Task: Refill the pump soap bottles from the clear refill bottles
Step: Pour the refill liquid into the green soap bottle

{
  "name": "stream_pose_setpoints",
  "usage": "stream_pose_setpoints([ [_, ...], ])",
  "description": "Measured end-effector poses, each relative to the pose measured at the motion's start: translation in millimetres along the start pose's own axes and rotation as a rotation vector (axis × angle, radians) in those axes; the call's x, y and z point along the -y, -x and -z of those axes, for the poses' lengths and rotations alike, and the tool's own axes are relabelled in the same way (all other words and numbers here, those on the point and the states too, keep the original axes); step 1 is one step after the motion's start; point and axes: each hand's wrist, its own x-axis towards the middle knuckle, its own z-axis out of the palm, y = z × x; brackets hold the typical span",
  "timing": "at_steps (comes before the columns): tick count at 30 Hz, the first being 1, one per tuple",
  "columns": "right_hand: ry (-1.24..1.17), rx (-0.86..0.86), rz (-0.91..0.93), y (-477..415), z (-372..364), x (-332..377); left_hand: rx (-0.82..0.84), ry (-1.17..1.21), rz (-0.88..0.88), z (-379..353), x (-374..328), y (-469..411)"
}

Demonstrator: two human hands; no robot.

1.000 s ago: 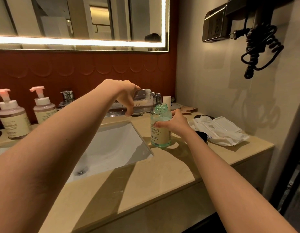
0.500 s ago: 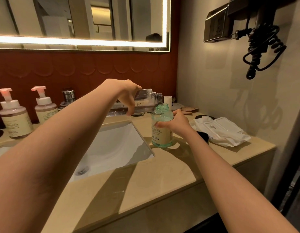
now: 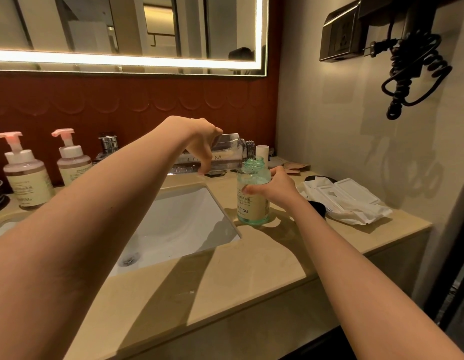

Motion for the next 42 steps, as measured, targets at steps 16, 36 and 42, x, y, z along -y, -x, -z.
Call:
stream_pose_setpoints([
  [16, -0.003, 0.0, 0.005, 3.6, 1.5, 1.4, 0.003, -0.037, 0.007, 2.2, -2.9, 1.0],
  [36, -0.006, 0.005, 0.005, 3.8, 1.0, 2.0, 0.007, -0.034, 0.009, 2.9, -3.8, 3.4],
  [42, -0.003, 0.004, 0.011, 3.0, 1.1, 0.4, 0.008, -0.038, 0.007, 3.6, -4.2, 3.9],
])
